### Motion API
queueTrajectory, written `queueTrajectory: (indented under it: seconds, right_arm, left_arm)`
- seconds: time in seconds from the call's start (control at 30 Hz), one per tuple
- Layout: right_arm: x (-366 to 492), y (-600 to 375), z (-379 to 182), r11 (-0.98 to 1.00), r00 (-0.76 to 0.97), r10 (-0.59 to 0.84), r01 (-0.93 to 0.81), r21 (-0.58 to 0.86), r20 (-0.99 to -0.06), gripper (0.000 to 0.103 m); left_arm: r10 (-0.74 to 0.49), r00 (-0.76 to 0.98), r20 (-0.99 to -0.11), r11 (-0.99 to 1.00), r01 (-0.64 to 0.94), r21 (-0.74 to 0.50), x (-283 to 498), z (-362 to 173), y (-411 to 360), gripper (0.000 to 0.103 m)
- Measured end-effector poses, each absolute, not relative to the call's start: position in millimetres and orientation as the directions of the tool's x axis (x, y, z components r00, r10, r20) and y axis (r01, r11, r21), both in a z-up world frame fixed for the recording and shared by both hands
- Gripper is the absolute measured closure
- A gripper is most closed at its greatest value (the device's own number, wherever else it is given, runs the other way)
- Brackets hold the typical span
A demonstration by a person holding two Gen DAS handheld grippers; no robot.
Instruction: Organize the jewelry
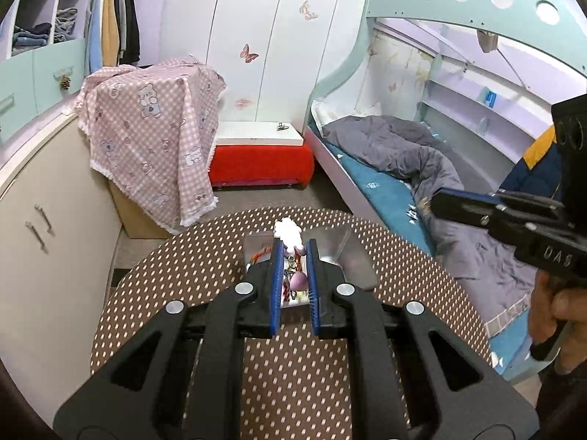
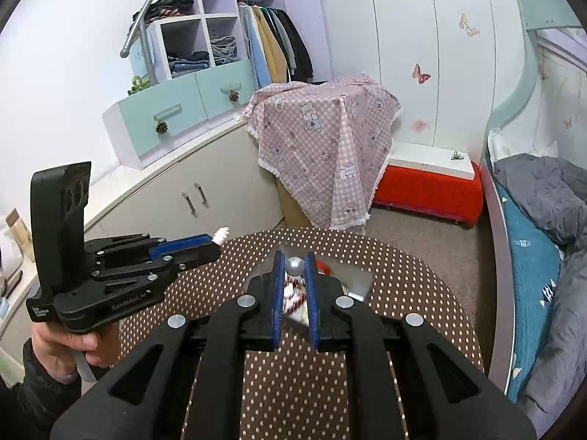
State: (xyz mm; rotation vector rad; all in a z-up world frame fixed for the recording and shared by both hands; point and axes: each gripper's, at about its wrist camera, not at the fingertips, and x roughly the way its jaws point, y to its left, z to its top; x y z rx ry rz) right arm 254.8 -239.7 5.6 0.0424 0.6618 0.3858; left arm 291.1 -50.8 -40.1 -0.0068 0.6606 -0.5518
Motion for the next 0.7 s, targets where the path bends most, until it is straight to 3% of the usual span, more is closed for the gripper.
queueTrajectory:
  seconds: [0.33,0.37,0.4,0.43,0.47,0.57,0.7]
  right_arm:
    - [314.1,-246.9,-24.9,0.926,0.651,0.377,-0.271,0.262,-0.659,0.090]
    - [318.3,-248.9,-30.3,0.927,0.646,0.376,-0.256,0.276,-0.665,0.085]
    - [321.0,-250.7,-32.1,0.927,0.647,0.375,-0.243,0.286,-0.664,0.064]
    - [321.5,-253.0,-31.9,0.929,0.652,0.369,-0.229,0.292,-0.662,0.046]
    - [320.1,-257.0,-32.3,0.932,0.667,0.357,-0.206,0.300,-0.654,0.016]
    - [310.4,-265.8,-27.4,0.928,0.704,0.355,-0.186,0.322,-0.616,0.008]
    - [293.8,-274.4,-18.7,0.940,0.731,0.313,-0.150,0.305,-0.607,0.008]
  left_arm:
    - [-0.452,0.593,-0.666,0.872,0.451,-0.190,341.0,-62.5,-78.7,0.088]
    - [-0.438,0.591,-0.678,0.879,0.438,-0.186,343.9,-65.6,-78.1,0.076]
    - [-0.414,0.601,-0.684,0.893,0.415,-0.176,345.0,-68.8,-76.2,0.039]
    - [-0.395,0.628,-0.670,0.904,0.394,-0.164,343.5,-67.9,-71.6,0.020]
    - [-0.383,0.659,-0.647,0.912,0.379,-0.154,340.4,-66.0,-67.1,0.006]
    - [-0.363,0.696,-0.620,0.923,0.358,-0.139,330.2,-61.1,-55.9,0.006]
    - [-0.305,0.743,-0.596,0.945,0.312,-0.094,310.7,-51.8,-41.9,0.006]
